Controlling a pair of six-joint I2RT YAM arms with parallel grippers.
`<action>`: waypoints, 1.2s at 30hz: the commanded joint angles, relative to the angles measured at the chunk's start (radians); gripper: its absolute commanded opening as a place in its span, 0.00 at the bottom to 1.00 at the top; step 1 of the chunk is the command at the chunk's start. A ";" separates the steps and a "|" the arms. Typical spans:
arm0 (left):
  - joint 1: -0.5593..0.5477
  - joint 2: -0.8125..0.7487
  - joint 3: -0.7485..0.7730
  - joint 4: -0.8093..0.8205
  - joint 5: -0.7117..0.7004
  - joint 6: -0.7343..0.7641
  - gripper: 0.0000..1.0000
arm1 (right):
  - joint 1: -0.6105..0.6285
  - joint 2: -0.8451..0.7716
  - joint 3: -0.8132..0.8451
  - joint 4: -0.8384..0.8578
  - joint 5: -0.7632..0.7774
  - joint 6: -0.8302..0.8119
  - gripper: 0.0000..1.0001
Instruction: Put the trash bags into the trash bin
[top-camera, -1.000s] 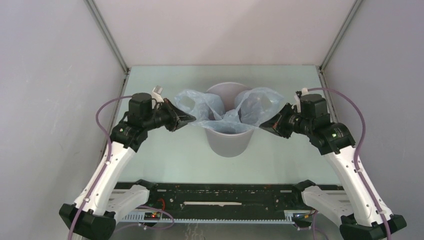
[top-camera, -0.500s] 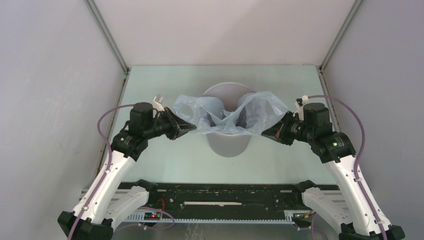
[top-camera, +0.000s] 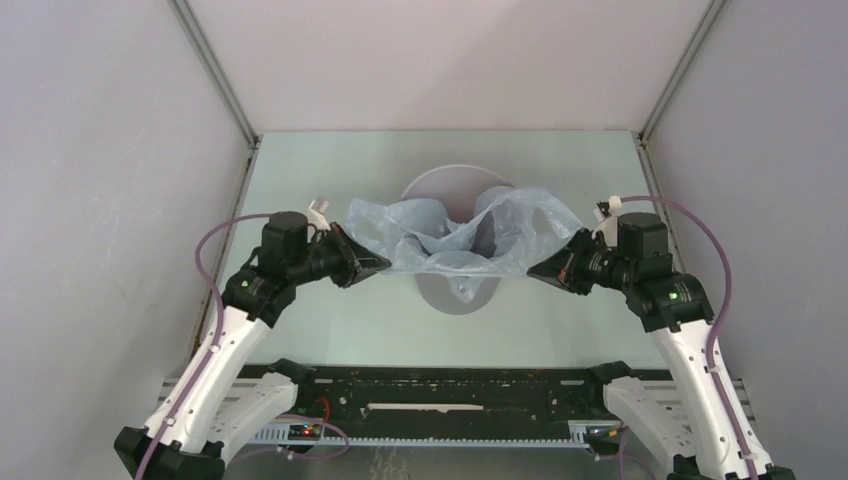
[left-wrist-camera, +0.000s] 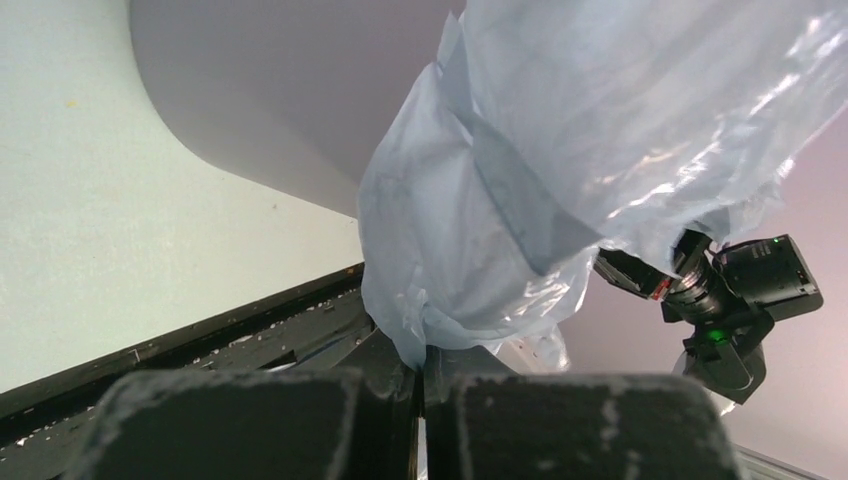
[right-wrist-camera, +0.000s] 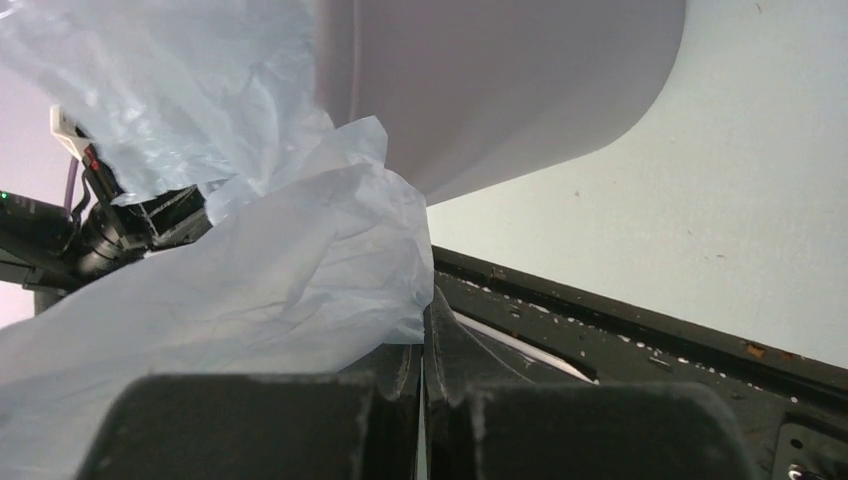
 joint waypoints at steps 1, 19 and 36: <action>0.006 0.009 -0.071 0.011 -0.056 0.048 0.00 | -0.015 0.017 -0.041 0.026 0.030 -0.097 0.00; 0.015 0.120 0.118 -0.066 -0.098 0.290 0.68 | -0.057 0.004 -0.025 0.046 -0.002 -0.336 0.52; 0.018 -0.205 0.182 -0.241 -0.284 0.452 1.00 | -0.056 -0.229 0.282 -0.183 0.100 -0.595 0.92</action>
